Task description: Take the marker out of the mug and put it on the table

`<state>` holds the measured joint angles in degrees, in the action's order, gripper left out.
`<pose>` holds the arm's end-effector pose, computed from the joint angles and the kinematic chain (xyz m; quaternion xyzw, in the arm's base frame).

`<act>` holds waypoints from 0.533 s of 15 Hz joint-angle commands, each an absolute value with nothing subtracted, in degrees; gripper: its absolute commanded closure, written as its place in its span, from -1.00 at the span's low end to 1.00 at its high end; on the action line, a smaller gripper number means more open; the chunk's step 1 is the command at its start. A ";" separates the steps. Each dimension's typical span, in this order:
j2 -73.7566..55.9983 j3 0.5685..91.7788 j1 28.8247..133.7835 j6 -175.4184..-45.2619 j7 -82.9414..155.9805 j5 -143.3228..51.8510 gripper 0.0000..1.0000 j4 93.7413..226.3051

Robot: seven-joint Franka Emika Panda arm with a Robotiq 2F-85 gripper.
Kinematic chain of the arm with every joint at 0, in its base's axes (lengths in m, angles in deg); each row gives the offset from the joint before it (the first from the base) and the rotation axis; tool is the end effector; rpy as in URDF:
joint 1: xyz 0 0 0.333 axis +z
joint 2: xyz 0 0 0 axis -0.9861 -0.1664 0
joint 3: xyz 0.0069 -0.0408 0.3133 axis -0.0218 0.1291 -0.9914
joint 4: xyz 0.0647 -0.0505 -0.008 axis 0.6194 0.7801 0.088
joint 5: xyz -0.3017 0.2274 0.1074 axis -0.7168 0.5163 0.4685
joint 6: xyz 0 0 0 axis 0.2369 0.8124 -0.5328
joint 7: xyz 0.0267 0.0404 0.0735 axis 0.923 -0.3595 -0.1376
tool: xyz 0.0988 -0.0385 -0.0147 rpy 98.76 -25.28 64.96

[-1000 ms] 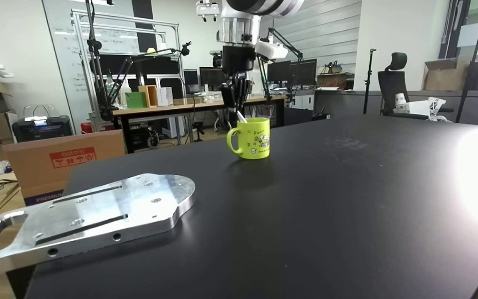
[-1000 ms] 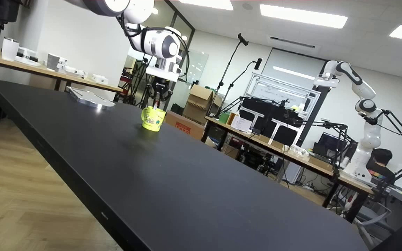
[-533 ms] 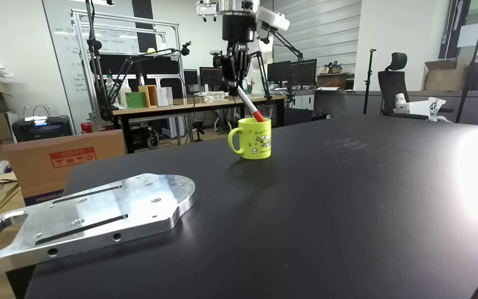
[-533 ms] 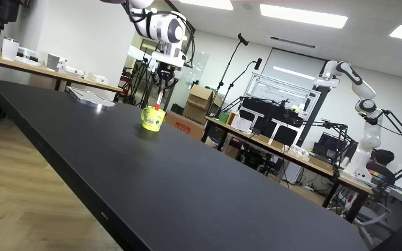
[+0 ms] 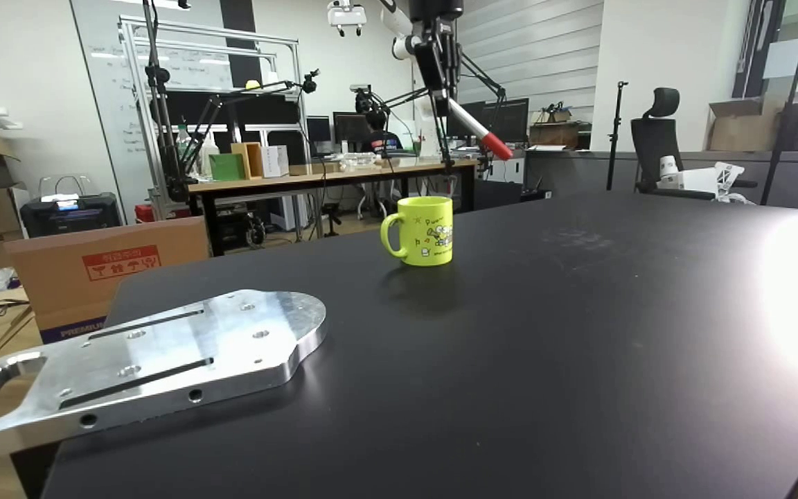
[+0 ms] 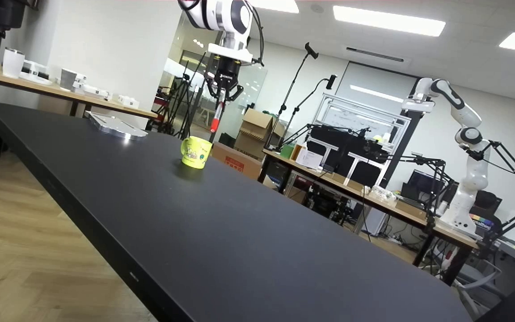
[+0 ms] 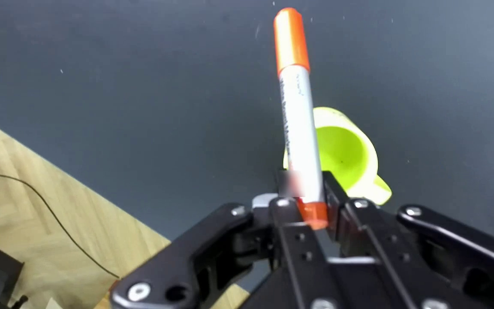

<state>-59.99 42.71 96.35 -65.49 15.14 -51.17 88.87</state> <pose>0.7699 0.2009 0.3634 0.9574 0.2783 0.0071 0.0769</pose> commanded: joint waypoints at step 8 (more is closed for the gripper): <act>-71.26 42.78 87.88 -57.75 14.37 -49.32 0.90 86.73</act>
<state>-66.67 43.24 89.12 -58.38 14.26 -50.41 89.31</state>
